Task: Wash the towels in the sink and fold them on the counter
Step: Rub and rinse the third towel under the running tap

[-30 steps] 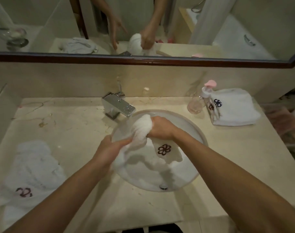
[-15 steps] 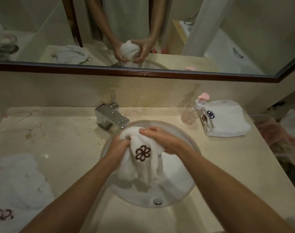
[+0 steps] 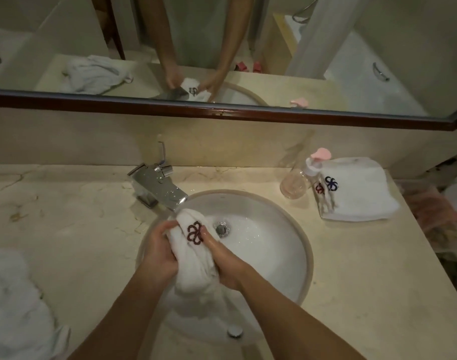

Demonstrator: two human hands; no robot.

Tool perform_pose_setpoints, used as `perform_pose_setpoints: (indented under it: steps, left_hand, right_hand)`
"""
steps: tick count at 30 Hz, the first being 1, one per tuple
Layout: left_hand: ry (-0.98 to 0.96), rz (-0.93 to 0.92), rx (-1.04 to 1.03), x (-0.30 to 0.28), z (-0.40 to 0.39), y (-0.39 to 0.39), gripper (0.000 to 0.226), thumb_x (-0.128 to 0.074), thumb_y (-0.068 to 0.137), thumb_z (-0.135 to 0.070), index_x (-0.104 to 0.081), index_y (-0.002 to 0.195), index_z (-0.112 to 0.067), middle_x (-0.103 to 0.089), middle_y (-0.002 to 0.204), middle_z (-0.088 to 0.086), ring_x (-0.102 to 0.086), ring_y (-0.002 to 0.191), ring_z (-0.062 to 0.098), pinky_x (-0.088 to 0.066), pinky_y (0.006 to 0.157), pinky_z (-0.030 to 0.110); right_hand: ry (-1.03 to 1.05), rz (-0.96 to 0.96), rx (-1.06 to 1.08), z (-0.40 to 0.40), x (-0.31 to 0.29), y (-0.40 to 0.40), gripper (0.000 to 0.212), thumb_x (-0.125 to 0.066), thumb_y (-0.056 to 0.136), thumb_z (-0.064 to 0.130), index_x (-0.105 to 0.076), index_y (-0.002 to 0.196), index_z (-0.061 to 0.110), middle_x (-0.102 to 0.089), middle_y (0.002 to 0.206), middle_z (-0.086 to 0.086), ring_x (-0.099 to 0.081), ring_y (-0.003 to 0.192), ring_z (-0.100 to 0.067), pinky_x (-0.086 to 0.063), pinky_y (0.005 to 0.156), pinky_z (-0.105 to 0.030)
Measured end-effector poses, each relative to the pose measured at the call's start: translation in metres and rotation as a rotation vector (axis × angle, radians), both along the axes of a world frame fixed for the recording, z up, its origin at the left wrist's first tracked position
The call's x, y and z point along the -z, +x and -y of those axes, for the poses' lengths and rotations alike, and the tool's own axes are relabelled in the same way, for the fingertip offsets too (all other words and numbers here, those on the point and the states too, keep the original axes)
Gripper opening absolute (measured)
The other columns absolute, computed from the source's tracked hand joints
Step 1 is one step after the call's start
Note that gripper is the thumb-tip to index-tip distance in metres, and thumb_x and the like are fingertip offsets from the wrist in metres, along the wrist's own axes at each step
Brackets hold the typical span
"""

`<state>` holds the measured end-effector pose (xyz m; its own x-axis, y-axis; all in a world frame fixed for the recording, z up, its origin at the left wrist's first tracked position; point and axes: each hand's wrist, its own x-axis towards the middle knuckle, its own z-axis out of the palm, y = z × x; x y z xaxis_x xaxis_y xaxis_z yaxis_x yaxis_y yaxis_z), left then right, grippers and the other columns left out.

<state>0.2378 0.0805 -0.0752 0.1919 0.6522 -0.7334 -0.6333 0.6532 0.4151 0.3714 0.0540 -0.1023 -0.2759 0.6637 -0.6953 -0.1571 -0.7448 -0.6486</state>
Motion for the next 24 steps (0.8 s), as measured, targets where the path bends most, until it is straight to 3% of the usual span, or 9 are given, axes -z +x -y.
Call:
perform_pose_setpoints:
  steps: [2,5,8,10,12,15,17,21,24]
  left_hand:
    - [0.030,-0.006,-0.006,0.013,0.000,0.004,0.034,-0.056,0.092,-0.028,-0.079,0.092,-0.003,-0.075,0.091,0.018,-0.074,0.079,0.030,-0.061,0.073,0.040]
    - [-0.063,0.086,0.013,0.036,-0.005,0.003,0.054,-0.059,0.090,-0.052,-0.070,0.121,-0.010,-0.069,0.120,0.016,-0.070,0.102,0.030,-0.057,0.089,0.043]
    - [-0.063,0.081,0.021,0.051,-0.012,-0.003,0.047,-0.059,0.090,-0.051,-0.078,0.104,-0.011,-0.074,0.105,0.015,-0.073,0.092,0.028,-0.060,0.077,0.038]
    - [-0.079,0.028,-0.004,0.063,-0.017,-0.004,0.042,-0.057,0.087,-0.044,-0.080,0.087,-0.009,-0.074,0.089,0.015,-0.074,0.078,0.025,-0.061,0.067,0.033]
    - [-0.102,0.036,-0.064,0.073,-0.021,-0.002,0.043,-0.054,0.085,-0.044,-0.078,0.084,-0.009,-0.070,0.091,0.016,-0.072,0.078,0.026,-0.061,0.067,0.034]
    - [-0.081,0.096,-0.235,0.088,-0.024,0.004,0.045,-0.041,0.094,-0.039,-0.076,0.085,-0.012,-0.068,0.095,0.011,-0.072,0.079,0.023,-0.059,0.067,0.031]
    - [-0.061,0.146,-0.336,0.084,-0.022,0.011,0.046,-0.035,0.098,-0.037,-0.073,0.088,-0.013,-0.072,0.086,0.005,-0.071,0.080,0.019,-0.053,0.076,0.033]
    - [-0.130,0.159,-0.508,0.095,-0.019,0.016,0.054,-0.034,0.098,-0.043,-0.077,0.077,-0.019,-0.065,0.093,0.005,-0.064,0.085,0.021,-0.046,0.075,0.037]
    - [-0.151,0.247,-0.598,0.095,-0.011,0.014,0.050,-0.039,0.098,-0.051,-0.073,0.096,-0.014,-0.073,0.100,0.009,-0.073,0.088,0.025,-0.059,0.076,0.036]
  right_hand:
    - [0.052,0.232,-0.061,-0.011,0.010,-0.013,0.078,-0.050,0.085,0.079,-0.059,0.137,0.022,-0.069,0.128,-0.003,-0.065,0.118,-0.021,-0.047,0.108,-0.042]
    - [0.198,0.581,-0.325,-0.022,0.017,-0.025,0.081,-0.040,0.092,0.071,-0.017,0.159,0.033,-0.045,0.154,-0.006,-0.050,0.134,-0.030,-0.036,0.113,-0.040]
    - [0.299,0.776,-0.541,-0.033,0.017,-0.029,0.071,-0.036,0.105,0.045,0.007,0.159,0.031,-0.053,0.141,-0.024,-0.054,0.122,-0.044,-0.038,0.103,-0.044]
    - [0.375,0.869,-0.629,-0.039,0.016,-0.033,0.070,-0.038,0.105,0.039,0.003,0.160,0.028,-0.051,0.137,-0.029,-0.053,0.121,-0.045,-0.040,0.099,-0.045]
    - [0.382,0.875,-0.662,-0.048,0.010,-0.036,0.067,-0.045,0.102,0.042,-0.012,0.158,0.026,-0.052,0.136,-0.026,-0.054,0.121,-0.044,-0.042,0.096,-0.045]
    - [0.166,0.506,-0.450,-0.071,-0.007,-0.030,0.048,-0.066,0.093,0.043,-0.059,0.134,0.018,-0.067,0.124,-0.016,-0.063,0.116,-0.035,-0.050,0.102,-0.045]
    - [0.075,0.405,-0.446,-0.087,-0.009,-0.032,0.041,-0.072,0.088,0.045,-0.072,0.115,0.014,-0.072,0.116,-0.013,-0.067,0.110,-0.032,-0.051,0.103,-0.045]
    - [0.365,0.980,-0.928,-0.092,0.012,-0.057,0.057,-0.058,0.083,0.066,-0.060,0.123,0.026,-0.061,0.120,-0.011,-0.061,0.108,-0.031,-0.049,0.087,-0.036]
    - [0.481,1.032,-1.004,-0.087,0.013,-0.061,0.050,-0.057,0.088,0.057,-0.051,0.130,0.031,-0.055,0.121,-0.013,-0.058,0.111,-0.034,-0.042,0.080,-0.034]
